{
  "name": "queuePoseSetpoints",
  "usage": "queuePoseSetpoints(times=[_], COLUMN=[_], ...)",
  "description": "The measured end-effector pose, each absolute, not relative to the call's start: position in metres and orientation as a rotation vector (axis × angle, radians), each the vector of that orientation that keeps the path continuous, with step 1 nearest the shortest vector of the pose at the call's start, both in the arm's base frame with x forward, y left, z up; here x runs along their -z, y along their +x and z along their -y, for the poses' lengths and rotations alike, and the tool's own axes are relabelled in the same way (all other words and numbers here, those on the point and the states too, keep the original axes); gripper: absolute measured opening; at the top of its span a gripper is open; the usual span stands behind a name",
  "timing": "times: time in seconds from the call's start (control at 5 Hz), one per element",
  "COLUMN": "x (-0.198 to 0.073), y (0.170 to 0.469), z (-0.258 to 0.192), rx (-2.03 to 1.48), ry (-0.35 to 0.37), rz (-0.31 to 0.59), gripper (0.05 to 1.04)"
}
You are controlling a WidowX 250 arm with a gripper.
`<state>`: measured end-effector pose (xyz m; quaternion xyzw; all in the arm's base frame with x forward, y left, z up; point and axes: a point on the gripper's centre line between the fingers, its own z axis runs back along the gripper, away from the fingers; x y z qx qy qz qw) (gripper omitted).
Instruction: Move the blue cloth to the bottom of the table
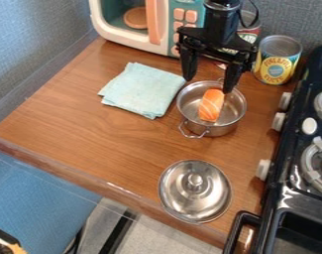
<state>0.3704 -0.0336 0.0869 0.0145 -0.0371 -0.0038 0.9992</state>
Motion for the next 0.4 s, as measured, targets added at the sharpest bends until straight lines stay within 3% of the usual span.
queuePoseSetpoints(times=[0.4], x=[-0.076], y=[0.372], z=[0.016], rx=[-0.041], ry=[0.027], rz=[0.038], gripper=[1.0])
